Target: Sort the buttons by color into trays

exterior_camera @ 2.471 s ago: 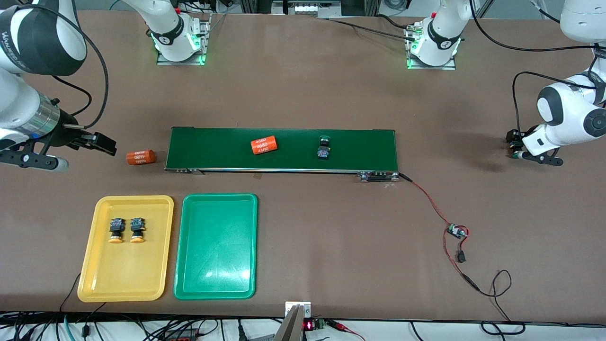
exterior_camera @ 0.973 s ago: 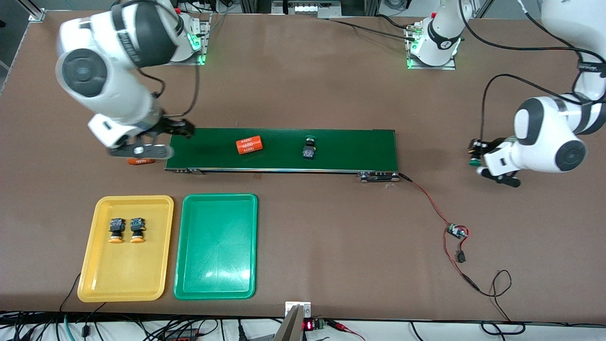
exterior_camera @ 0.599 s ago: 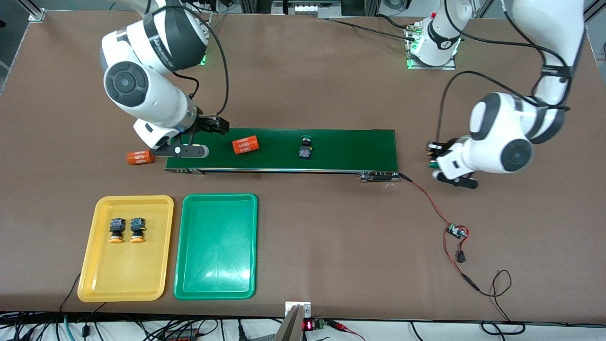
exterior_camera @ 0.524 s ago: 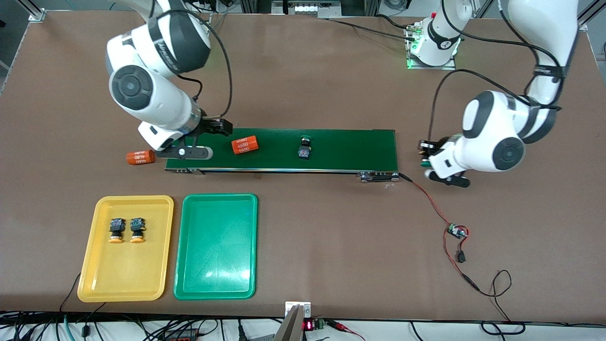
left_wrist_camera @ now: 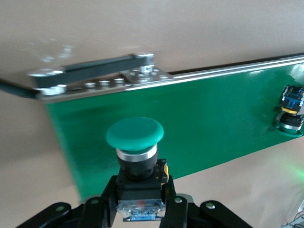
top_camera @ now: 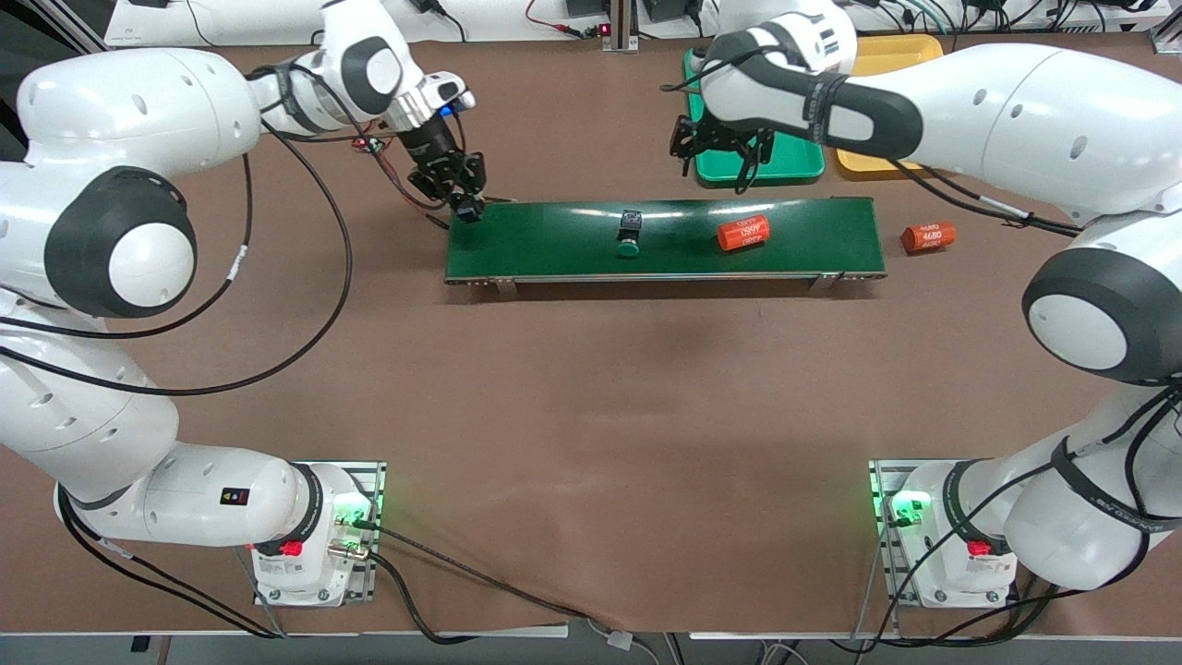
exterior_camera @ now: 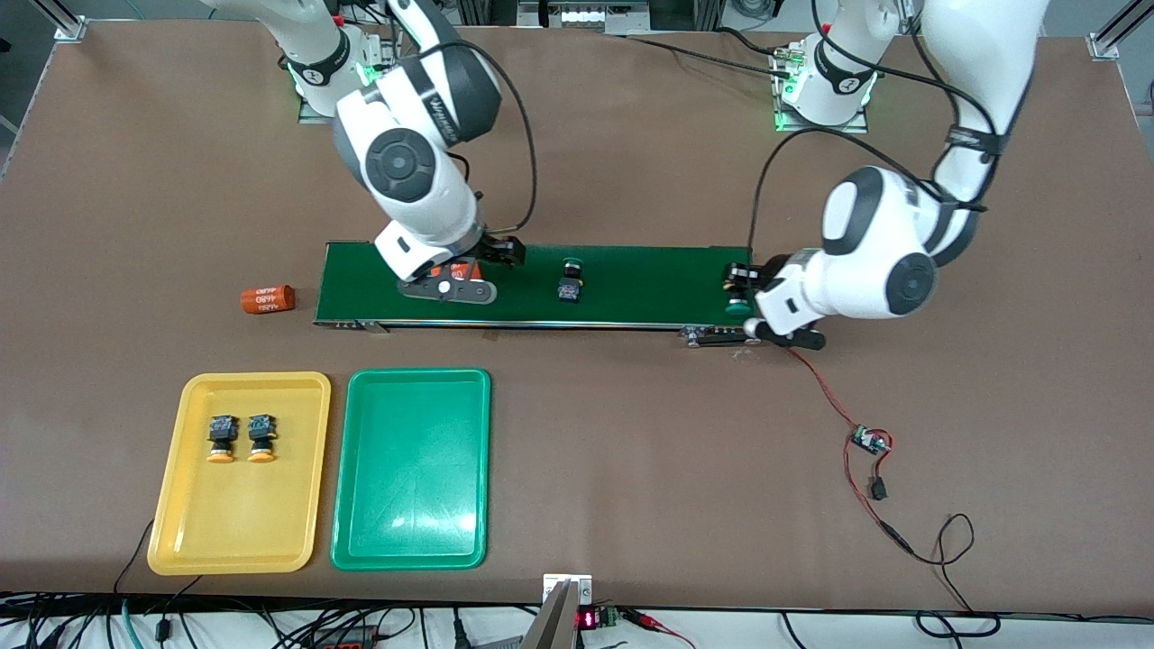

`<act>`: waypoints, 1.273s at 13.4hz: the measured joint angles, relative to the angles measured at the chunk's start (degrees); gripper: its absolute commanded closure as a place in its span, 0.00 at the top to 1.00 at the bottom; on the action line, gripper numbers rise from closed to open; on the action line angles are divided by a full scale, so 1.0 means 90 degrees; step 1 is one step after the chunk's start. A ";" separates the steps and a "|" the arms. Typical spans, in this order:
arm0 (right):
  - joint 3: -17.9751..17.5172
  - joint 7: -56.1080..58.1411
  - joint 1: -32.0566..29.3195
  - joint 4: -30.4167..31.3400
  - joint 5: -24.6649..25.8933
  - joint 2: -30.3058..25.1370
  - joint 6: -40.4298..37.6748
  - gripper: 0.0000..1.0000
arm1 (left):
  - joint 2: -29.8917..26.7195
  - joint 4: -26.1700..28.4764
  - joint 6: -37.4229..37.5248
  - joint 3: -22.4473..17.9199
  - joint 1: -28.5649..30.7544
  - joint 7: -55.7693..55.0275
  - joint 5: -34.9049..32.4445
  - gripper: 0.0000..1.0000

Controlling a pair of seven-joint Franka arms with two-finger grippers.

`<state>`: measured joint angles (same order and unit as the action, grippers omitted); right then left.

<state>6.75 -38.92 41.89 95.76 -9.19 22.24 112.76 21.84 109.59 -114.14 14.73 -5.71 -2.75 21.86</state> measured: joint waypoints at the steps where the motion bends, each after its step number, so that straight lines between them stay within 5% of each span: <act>1: -0.0001 -0.0180 0.0107 -0.0001 0.0000 0.0109 0.0168 1.00 | 0.0041 0.0016 -0.0135 0.0020 -0.0125 -0.0149 0.0001 0.26; 3: 0.0000 -0.0465 0.0313 -0.0007 0.0000 0.0368 0.0446 1.00 | 0.0159 0.0108 -0.0346 0.0071 -0.0215 -0.0219 0.0005 0.38; 5: 0.0000 -0.0701 0.0495 -0.0032 0.0000 0.0599 0.0716 1.00 | 0.0292 0.0192 -0.0432 0.0195 -0.0224 -0.0219 0.0011 0.89; 6: 0.0000 -0.0753 0.0579 -0.0050 0.0000 0.0697 0.0850 1.00 | 0.0330 0.0197 -0.0457 0.0237 -0.0240 -0.0222 0.0013 1.00; 11: 0.0017 -0.0833 0.0682 -0.0280 0.0000 0.1209 0.1123 0.97 | 0.0240 0.0156 -0.0382 0.0254 -0.0193 -0.0231 0.0014 1.00; 14: 0.0041 -0.0833 0.0678 -0.0330 0.0000 0.1377 0.1192 0.84 | -0.0125 0.0088 -0.0069 0.0213 -0.0057 -0.0231 0.0014 1.00; 17: 0.0066 -0.0838 0.0661 -0.0334 0.0000 0.1478 0.1516 0.53 | -0.0758 0.0067 0.0422 -0.0126 0.0200 -0.0214 -0.0344 1.00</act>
<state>7.35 -46.46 47.84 92.75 -9.19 35.54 126.40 15.02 110.19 -110.34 13.60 -3.90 -4.68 18.76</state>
